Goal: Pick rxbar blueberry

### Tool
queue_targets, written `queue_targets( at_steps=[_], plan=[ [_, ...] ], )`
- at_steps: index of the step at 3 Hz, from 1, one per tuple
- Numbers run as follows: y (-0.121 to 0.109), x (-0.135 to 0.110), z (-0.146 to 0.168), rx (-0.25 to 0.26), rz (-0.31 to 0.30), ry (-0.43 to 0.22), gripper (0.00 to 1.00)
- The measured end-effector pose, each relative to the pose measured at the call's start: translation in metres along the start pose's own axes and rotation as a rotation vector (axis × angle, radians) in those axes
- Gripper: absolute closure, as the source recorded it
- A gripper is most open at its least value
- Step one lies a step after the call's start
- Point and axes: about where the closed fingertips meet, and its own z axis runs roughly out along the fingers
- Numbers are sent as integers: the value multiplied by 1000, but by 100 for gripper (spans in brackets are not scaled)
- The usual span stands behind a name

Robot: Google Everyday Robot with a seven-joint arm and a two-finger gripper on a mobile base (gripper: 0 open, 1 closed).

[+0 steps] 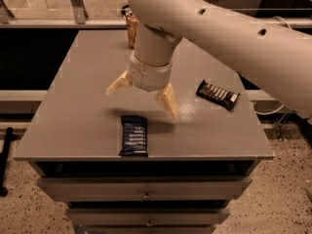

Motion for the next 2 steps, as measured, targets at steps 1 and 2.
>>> queue_targets(
  at_steps=[1, 2],
  plan=[
    [6, 0, 13, -47, -16, -30, 0],
    [14, -12, 25, -83, -44, -64, 0]
  ],
)
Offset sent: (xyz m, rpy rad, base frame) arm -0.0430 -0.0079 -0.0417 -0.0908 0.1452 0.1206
